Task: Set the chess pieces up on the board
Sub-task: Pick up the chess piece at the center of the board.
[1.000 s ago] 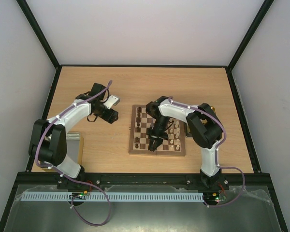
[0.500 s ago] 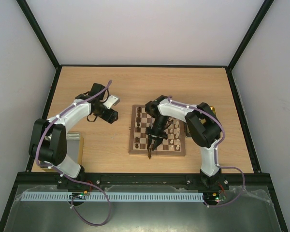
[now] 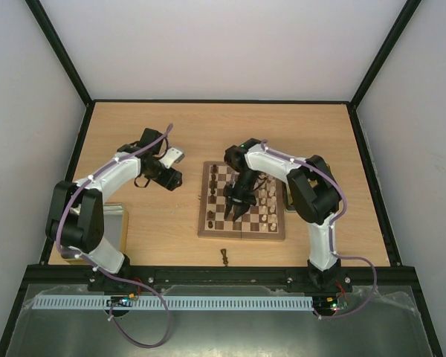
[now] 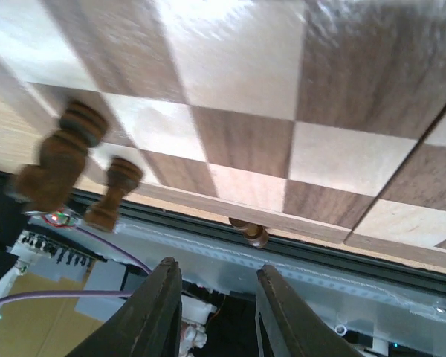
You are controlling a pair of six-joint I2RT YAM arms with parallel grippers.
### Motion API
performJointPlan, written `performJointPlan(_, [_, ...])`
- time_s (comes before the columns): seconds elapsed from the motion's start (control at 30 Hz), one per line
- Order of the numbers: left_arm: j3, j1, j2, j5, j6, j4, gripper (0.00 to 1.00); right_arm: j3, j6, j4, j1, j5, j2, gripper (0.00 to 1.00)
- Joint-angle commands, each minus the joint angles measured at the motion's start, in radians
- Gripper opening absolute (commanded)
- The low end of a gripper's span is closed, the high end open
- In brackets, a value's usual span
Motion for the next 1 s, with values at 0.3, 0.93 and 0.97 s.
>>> performJointPlan(0.3, [0.013,0.007,-0.002,-0.018,-0.01,-0.037,0.74,0.073,0.07,-0.034,0.146,0.602,-0.303,0.23])
performJointPlan(0.93, [0.028,-0.019,-0.09,-0.071,0.003,-0.113,0.75,-0.541,0.545,0.489,0.515,0.656,-0.554,0.35])
performJointPlan(0.97, [0.027,-0.022,-0.093,-0.074,0.003,-0.116,0.75,-0.547,0.56,0.512,0.525,0.66,-0.555,0.37])
